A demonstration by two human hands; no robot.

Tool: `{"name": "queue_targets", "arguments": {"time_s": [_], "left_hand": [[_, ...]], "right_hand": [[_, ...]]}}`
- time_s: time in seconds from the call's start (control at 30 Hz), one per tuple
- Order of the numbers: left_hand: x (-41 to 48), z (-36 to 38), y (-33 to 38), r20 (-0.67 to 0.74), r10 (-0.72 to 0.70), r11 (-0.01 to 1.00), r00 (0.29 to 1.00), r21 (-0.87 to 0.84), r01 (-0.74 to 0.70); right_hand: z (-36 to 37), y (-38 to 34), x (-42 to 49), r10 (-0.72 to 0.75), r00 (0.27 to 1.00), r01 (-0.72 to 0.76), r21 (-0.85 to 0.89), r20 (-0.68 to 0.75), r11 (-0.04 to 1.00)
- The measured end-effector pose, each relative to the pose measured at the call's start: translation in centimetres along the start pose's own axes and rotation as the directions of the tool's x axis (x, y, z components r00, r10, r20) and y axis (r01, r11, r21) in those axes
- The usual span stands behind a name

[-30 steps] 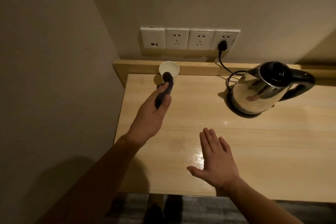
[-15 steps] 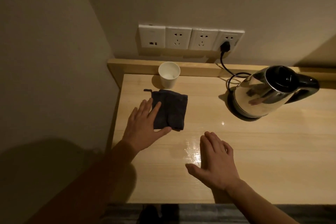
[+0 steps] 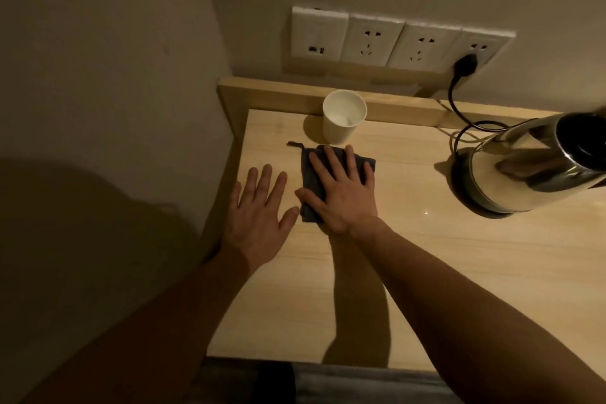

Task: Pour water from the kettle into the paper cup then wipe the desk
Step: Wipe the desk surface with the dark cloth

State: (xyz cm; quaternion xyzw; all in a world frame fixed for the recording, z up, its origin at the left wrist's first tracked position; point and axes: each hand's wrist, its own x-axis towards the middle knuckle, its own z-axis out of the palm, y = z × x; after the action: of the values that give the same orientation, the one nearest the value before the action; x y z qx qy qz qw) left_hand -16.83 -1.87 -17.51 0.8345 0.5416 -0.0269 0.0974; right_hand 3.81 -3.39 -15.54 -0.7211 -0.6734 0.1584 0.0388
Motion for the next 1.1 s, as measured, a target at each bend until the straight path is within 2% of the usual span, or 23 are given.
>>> {"name": "queue_targets", "arguments": {"time_s": [0.13, 0.5, 0.7, 0.9, 1.0, 1.1], "left_hand": [[-0.1, 0.0, 0.0, -0.002, 0.0, 1.0, 1.0, 0.004, 0.0], [-0.1, 0.5, -0.4, -0.028, 0.009, 0.999, 1.0, -0.037, -0.01], [-0.2, 0.3, -0.3, -0.02, 0.004, 1.0, 1.0, -0.02, -0.005], [-0.7, -0.9, -0.2, 0.073, 0.019, 0.999, 0.997, -0.044, -0.016], [-2.7, -0.9, 0.3, 0.064, 0.035, 0.999, 0.997, -0.012, -0.035], [-5.5, -0.1, 1.5, 0.049, 0.028, 0.998, 0.998, -0.062, -0.025]], "right_hand": [[0.5, -0.1, 0.1, 0.038, 0.999, -0.039, -0.025, -0.022, 0.999], [1.3, 0.1, -3.9, -0.014, 1.0, 0.014, -0.029, 0.0, 0.999], [2.7, -0.3, -8.1, -0.055, 0.998, 0.054, -0.029, -0.026, 0.998], [4.0, -0.8, -13.6, -0.101, 0.995, 0.1, -0.053, -0.011, 0.994], [4.5, -1.0, -16.4, -0.138, 0.99, 0.138, -0.062, -0.008, 0.989], [4.9, -1.1, -19.0, -0.17, 0.985, 0.168, -0.078, -0.009, 0.983]]}}
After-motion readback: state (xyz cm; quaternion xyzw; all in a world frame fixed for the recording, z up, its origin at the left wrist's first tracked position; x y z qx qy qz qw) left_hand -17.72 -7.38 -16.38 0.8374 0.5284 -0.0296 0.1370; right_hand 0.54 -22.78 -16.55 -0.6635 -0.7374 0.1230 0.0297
